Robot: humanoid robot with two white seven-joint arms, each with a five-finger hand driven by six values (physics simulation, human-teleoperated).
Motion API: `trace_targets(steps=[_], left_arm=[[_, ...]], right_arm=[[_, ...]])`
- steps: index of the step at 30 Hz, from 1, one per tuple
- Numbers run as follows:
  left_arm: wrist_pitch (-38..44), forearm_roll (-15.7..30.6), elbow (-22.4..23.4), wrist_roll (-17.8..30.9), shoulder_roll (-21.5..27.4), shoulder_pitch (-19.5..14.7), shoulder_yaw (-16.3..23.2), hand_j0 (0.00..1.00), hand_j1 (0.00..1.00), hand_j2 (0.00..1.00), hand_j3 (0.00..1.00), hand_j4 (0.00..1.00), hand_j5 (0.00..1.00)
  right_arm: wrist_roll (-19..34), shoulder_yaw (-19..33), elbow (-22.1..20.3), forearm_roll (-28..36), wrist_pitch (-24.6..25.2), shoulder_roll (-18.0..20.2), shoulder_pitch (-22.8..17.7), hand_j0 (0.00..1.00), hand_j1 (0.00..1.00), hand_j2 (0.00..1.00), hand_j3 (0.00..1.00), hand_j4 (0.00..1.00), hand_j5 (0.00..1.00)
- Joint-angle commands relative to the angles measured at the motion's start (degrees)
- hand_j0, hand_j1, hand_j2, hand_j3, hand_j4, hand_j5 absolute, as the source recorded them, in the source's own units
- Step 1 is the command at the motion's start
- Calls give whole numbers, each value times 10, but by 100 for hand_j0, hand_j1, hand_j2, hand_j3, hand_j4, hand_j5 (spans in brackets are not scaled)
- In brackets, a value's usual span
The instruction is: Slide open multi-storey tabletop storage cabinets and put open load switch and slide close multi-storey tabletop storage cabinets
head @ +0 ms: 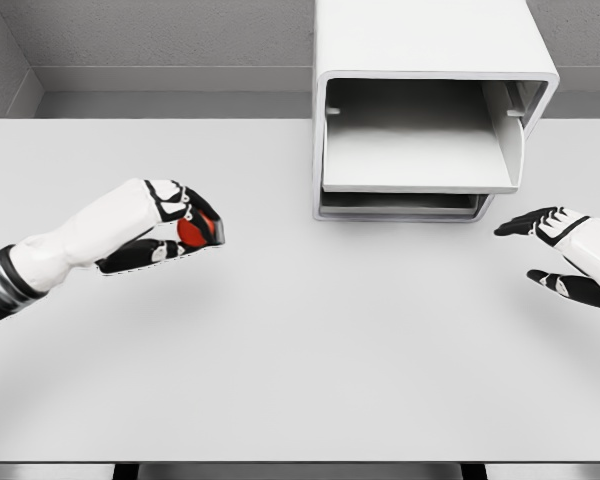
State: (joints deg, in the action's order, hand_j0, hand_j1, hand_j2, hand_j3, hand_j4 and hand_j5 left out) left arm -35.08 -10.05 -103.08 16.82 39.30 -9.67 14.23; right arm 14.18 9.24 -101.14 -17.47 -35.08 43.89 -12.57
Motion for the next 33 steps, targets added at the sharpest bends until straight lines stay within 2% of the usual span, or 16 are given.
trace_targets(steps=[1,12,16,24,30,33], left_arm=[[1,5,0,0,-5,-1,12,43,43,43,43,43,43],[1,0,0,1,-38,-33,14,42,42,42,42,42,42],[1,1,0,1,-48,-70,59,41,41,41,41,41,41],[1,-1,0,2,-84,-100,67,41,41,41,41,41,41],[1,-1,0,18,-108,-127,75,41,41,41,41,41,41],[1,-1,0,18,-121,-134,77,41,41,41,41,41,41]], right_arm=[[0,1,0,4,1,1,0,77,77,77,77,77,77],[0,1,1,4,1,1,0,77,77,77,77,77,77],[-1,1,1,4,1,1,0,77,77,77,77,77,77],[-1,0,2,3,1,0,-1,78,78,78,78,78,78],[-1,-1,4,-3,1,-2,-21,78,78,78,78,78,78],[-1,-3,5,-5,1,-19,-27,78,78,78,78,78,78]])
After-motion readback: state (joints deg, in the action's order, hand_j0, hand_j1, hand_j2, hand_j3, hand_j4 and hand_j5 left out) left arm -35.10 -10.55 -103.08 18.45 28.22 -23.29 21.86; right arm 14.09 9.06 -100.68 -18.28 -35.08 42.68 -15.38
